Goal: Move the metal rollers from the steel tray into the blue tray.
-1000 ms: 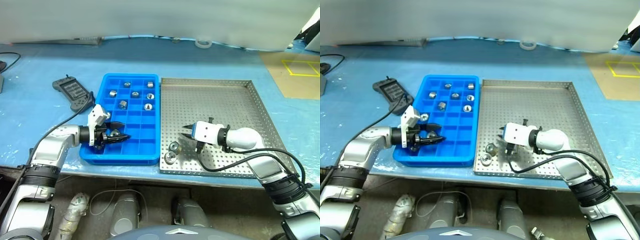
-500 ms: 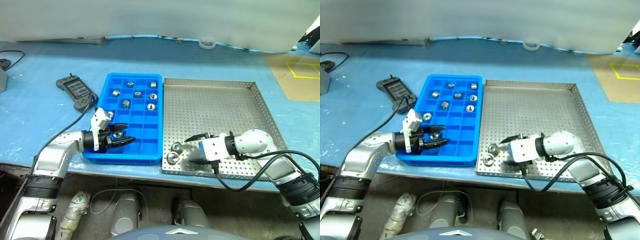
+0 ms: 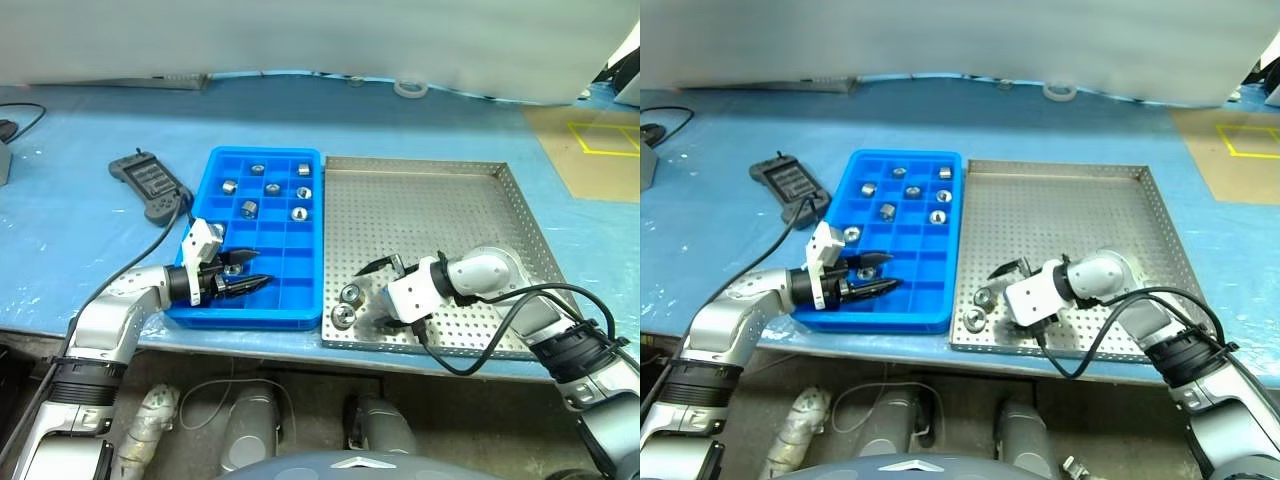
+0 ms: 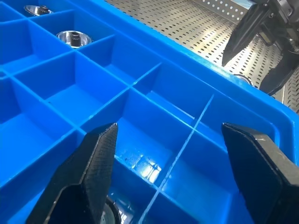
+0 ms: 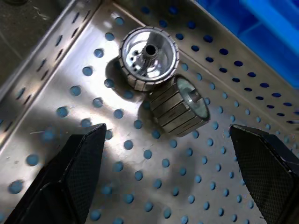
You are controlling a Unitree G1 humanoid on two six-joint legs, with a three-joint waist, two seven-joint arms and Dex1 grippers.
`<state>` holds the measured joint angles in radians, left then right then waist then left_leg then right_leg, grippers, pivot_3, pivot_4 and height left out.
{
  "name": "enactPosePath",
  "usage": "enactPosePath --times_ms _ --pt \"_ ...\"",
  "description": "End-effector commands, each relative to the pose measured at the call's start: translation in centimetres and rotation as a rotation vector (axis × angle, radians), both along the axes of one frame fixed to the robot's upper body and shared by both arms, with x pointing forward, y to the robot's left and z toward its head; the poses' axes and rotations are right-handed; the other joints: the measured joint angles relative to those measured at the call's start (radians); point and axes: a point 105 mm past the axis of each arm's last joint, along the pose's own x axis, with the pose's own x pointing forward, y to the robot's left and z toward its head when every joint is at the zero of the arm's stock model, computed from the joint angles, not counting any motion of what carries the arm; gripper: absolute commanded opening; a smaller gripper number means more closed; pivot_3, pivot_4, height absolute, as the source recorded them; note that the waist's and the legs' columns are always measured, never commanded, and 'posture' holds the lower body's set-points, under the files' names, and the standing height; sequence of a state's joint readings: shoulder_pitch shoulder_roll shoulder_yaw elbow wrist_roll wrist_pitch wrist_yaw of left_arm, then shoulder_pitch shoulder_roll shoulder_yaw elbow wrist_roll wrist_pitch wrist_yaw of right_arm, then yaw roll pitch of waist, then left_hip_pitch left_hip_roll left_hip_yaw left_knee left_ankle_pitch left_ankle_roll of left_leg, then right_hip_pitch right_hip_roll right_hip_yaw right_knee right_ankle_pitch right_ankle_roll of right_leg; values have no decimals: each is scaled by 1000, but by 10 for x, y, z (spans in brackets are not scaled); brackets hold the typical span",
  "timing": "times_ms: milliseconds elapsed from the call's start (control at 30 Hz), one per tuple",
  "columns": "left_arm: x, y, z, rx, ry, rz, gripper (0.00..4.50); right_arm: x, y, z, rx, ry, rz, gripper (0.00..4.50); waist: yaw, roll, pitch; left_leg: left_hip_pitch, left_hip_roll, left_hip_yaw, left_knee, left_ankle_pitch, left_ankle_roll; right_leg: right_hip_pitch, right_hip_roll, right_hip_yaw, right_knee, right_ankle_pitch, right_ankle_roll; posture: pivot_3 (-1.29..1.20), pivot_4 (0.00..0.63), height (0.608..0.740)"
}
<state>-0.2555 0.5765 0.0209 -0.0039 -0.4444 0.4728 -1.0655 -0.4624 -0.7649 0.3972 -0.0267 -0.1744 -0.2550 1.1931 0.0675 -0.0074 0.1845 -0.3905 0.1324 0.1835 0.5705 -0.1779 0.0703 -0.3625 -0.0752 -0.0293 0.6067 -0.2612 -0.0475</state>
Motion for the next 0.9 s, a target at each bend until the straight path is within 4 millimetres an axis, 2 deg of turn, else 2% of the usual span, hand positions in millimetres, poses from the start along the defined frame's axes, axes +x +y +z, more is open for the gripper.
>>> enactPosePath --times_ms 33,167,467,733,833,900 --pt "0 0 2 -3 -17 -1 3709 6 5 12 30 -51 14 4463 1 0 0 0 0 0 0 0 0 0 0 0 0 0 0 12 150 740" --pt "2 -1 -2 3 -12 -5 3709 11 16 16 77 -74 21 4463 0 0 0 0 0 0 0 0 0 0 0 0 0 0 0 -3 150 740" --pt "5 -3 -4 4 -13 -11 3709 7 14 -9 49 -36 25 4463 1 0 0 0 0 0 0 -1 -2 0 0 0 0 0 0 -6 150 740" --pt "5 -3 -4 5 -13 -7 3709 13 19 -9 90 -65 16 4463 -1 0 0 2 0 0 0 -1 -3 1 0 0 0 0 0 -4 150 740" --pt "6 -4 -4 5 -13 -8 3709 19 25 -4 135 -122 11 3896 -1 0 0 2 0 0 0 -1 -3 2 0 0 0 0 0 -4 150 740" --pt "7 -3 -4 6 -13 -7 3709 21 28 -2 148 -141 13 3208 0 0 0 2 0 0 0 -1 -3 1 0 0 0 0 0 -4 150 740"
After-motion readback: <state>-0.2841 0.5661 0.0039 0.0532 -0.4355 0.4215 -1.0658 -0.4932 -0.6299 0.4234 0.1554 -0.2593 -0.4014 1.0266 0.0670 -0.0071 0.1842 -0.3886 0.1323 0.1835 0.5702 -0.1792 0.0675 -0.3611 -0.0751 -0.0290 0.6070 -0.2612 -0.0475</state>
